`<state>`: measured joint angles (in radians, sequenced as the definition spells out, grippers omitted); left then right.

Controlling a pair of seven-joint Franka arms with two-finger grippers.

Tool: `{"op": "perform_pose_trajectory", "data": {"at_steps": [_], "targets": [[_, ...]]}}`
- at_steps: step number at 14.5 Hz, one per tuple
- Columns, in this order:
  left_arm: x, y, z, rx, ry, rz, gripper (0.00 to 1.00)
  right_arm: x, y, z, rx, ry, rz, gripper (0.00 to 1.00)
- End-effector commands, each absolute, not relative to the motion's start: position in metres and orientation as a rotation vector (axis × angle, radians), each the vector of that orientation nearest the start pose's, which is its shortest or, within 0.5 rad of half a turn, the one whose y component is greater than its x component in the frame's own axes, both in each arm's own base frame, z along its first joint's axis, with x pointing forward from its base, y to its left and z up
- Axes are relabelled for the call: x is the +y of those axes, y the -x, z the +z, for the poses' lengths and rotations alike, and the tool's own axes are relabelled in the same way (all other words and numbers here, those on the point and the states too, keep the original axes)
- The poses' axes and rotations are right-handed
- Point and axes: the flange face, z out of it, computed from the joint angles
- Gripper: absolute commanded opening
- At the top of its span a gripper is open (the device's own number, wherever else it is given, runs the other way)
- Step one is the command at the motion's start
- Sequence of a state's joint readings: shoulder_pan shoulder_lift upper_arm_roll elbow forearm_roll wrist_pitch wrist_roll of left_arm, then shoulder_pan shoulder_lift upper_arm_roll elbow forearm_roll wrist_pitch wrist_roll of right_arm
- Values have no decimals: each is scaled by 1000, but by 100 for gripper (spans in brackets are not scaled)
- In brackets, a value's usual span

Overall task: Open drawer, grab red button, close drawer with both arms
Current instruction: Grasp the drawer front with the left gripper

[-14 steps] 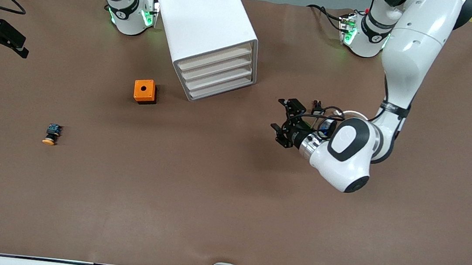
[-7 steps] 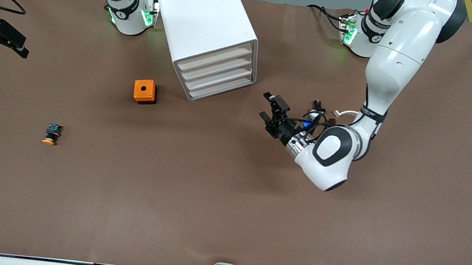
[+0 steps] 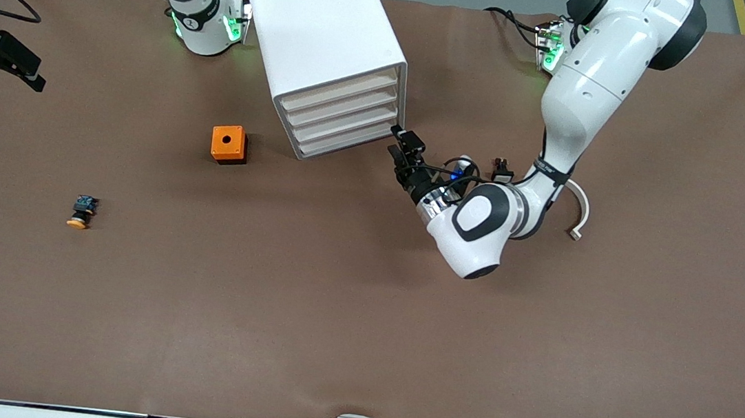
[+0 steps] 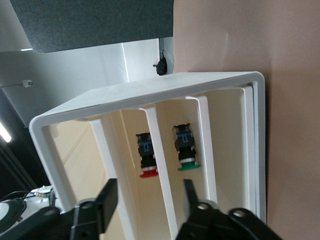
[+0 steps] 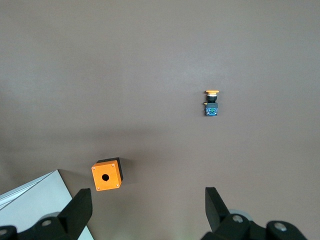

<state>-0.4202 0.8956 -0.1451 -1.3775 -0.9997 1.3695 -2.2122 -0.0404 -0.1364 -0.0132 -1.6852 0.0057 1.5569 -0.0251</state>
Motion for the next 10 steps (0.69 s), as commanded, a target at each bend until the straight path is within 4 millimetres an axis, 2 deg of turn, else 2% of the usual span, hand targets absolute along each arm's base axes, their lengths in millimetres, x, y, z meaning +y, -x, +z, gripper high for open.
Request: {"op": "perform_pose_trajectory", "data": {"at_steps": [1,6,10], "targets": [[-438,-502,205,-1685,1155,1543,48,-26,-504,645,62,3133,-24,100],[-459,-472,185,-1632,1146,1504,48,-26,-504,645,62,3133,-22,100],[-475,-438,172,-1574,1133,1468,48,-26,-504,645,62,3132,-22,100]]}}
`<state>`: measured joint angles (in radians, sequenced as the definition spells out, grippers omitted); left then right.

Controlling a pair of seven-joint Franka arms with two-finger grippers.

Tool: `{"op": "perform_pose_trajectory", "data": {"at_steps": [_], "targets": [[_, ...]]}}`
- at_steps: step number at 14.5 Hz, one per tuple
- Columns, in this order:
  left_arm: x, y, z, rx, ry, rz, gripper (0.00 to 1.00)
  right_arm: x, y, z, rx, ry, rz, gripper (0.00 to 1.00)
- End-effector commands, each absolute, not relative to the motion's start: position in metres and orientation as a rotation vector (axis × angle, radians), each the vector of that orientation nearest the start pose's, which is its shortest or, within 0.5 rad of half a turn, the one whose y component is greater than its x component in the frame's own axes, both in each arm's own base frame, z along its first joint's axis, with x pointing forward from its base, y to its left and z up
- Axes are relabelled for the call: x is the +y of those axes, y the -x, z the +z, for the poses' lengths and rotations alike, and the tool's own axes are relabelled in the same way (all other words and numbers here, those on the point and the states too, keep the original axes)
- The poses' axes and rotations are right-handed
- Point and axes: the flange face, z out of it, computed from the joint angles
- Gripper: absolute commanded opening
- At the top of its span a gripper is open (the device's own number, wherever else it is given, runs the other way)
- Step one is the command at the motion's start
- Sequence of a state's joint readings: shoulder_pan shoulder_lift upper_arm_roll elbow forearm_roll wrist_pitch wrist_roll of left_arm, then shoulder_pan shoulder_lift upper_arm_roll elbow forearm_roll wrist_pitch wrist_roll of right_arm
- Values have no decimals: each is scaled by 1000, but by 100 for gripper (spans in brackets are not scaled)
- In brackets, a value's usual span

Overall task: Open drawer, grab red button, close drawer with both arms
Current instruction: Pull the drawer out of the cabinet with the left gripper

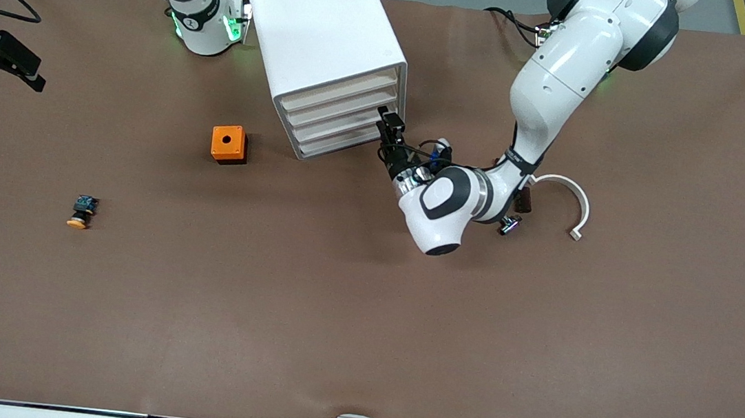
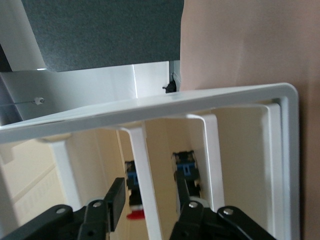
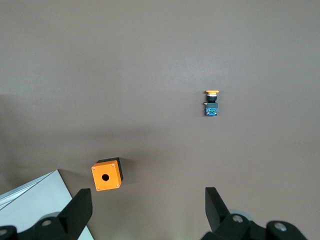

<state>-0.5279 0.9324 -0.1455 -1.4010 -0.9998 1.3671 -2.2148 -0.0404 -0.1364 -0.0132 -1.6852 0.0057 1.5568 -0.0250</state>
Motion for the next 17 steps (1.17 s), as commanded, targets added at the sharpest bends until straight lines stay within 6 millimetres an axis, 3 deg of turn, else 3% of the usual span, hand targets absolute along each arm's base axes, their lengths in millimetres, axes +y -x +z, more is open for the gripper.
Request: {"op": "perform_pose_trajectory", "data": {"at_steps": [1,8,10,14,17], "targets": [[-476,-433,170,-1565,1129,1461,48,-25,-504,645,60,3133,-20,100],[-491,-403,172,-1474,1137,1440,46,-25,-504,645,60,3133,-15,100],[-494,-399,172,-1466,1137,1435,40,-26,-504,645,62,3133,-17,100],[-495,-400,173,-1472,1130,1427,7,-26,-505,646,62,3133,-27,100],[-492,-406,174,-1482,1129,1436,3,-26,-506,649,62,3133,-39,100]]}}
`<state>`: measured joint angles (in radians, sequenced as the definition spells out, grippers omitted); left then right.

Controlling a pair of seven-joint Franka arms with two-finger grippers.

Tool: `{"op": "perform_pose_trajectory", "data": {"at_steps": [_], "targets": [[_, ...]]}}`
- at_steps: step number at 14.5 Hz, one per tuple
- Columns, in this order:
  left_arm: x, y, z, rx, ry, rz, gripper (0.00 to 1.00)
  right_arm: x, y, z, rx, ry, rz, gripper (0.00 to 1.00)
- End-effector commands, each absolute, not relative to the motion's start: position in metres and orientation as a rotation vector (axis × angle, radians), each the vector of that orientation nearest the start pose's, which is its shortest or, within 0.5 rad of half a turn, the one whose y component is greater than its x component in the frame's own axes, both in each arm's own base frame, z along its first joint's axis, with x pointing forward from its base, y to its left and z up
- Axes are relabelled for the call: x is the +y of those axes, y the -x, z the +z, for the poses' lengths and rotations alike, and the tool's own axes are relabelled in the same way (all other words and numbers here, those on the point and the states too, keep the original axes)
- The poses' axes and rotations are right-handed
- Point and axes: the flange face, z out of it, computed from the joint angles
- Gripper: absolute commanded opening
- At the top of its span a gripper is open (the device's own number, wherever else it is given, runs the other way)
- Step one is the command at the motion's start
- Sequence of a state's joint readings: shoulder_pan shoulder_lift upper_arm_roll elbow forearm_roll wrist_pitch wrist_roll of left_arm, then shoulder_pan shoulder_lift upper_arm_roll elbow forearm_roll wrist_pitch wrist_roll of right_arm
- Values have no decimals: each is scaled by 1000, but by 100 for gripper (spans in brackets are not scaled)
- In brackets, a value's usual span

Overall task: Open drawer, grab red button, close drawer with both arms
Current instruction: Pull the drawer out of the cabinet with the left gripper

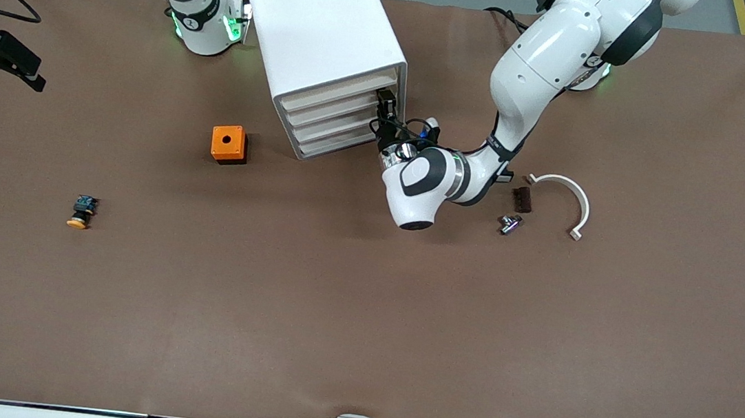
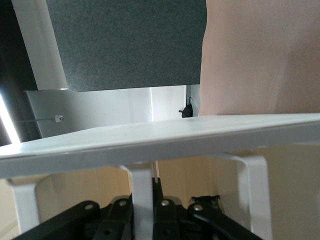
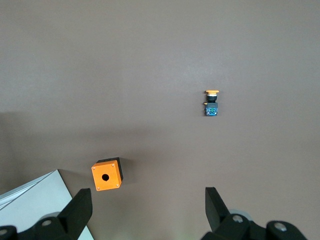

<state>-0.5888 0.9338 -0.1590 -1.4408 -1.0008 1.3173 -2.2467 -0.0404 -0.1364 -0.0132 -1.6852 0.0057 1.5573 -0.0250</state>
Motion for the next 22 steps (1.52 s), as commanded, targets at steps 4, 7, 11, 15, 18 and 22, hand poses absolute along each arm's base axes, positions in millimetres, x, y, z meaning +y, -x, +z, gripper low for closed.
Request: {"op": "perform_pose_trajectory", "data": {"at_steps": [4,7,11,15,18,22], "targets": [[-473,-428,174,-1521,1105,1458,4,-29,-510,657,55,3131,-51,100],[-450,-459,175,-1577,1086,1496,5,-25,-515,654,34,3145,-43,100],[-413,-502,181,-1673,1063,1525,7,-27,-534,625,34,3146,22,100],[-383,-531,182,-1751,1046,1534,10,-38,-565,590,63,3134,79,100],[-379,-535,186,-1760,1049,1539,10,-40,-576,574,47,3146,119,100],[-380,-536,186,-1760,1053,1539,66,-33,-577,568,93,3153,146,100]]}}
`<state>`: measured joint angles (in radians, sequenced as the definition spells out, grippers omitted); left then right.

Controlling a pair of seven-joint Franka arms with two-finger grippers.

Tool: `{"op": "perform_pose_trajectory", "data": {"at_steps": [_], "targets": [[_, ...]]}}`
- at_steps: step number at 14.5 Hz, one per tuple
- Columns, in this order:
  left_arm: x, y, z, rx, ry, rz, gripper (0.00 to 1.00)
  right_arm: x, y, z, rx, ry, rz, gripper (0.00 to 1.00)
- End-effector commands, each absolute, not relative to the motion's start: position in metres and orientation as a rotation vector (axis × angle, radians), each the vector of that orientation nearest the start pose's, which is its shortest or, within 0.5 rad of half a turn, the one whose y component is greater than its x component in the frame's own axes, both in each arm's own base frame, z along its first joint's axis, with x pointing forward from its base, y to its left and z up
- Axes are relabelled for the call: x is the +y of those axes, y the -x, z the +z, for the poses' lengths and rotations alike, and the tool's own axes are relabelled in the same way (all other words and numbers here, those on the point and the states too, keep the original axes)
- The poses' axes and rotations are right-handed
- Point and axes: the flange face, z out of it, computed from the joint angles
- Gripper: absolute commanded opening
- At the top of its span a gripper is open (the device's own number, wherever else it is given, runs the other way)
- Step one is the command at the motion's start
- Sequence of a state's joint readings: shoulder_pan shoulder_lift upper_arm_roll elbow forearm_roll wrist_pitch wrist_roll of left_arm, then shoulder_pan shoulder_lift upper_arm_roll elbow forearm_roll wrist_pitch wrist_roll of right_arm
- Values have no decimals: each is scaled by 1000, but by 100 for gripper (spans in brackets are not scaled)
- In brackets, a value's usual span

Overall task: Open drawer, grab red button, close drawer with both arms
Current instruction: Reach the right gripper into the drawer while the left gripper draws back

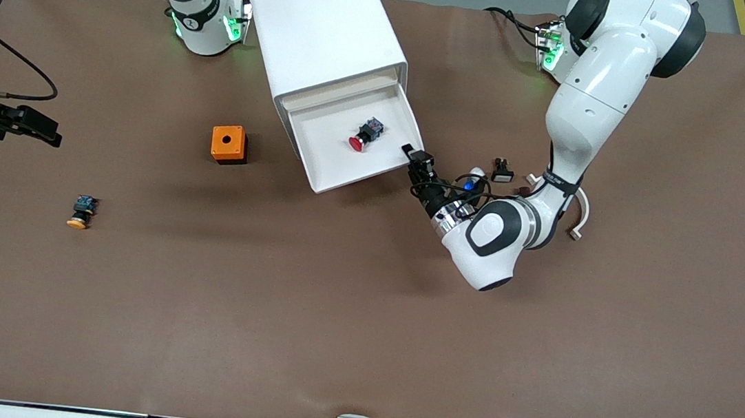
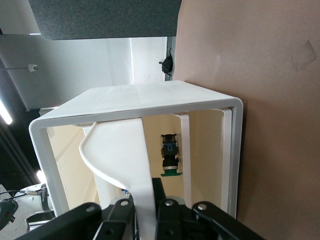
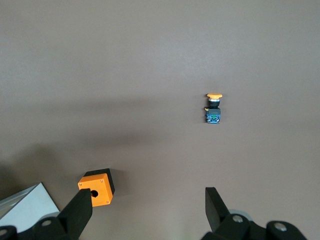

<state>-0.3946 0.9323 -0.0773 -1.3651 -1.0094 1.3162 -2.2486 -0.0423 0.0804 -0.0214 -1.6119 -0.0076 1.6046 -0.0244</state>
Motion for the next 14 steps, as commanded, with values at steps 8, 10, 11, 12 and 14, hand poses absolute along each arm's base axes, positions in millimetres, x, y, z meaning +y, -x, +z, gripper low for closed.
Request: {"op": "perform_pose_trajectory", "data": {"at_steps": [8,10,11,12,14], "targets": [[-380,-573,235,-1793,1300,1620,100,36,-565,567,514,3012,248,100],[-361,-591,248,-1810,1453,1652,100,72,-560,570,600,3000,253,100],[-351,-597,255,-1802,1566,1660,100,91,-557,571,636,2999,256,100],[-346,-598,256,-1778,1662,1634,100,113,-552,572,688,2996,258,100],[-338,-598,264,-1687,1893,1567,100,152,-542,576,757,2992,256,100]]}}
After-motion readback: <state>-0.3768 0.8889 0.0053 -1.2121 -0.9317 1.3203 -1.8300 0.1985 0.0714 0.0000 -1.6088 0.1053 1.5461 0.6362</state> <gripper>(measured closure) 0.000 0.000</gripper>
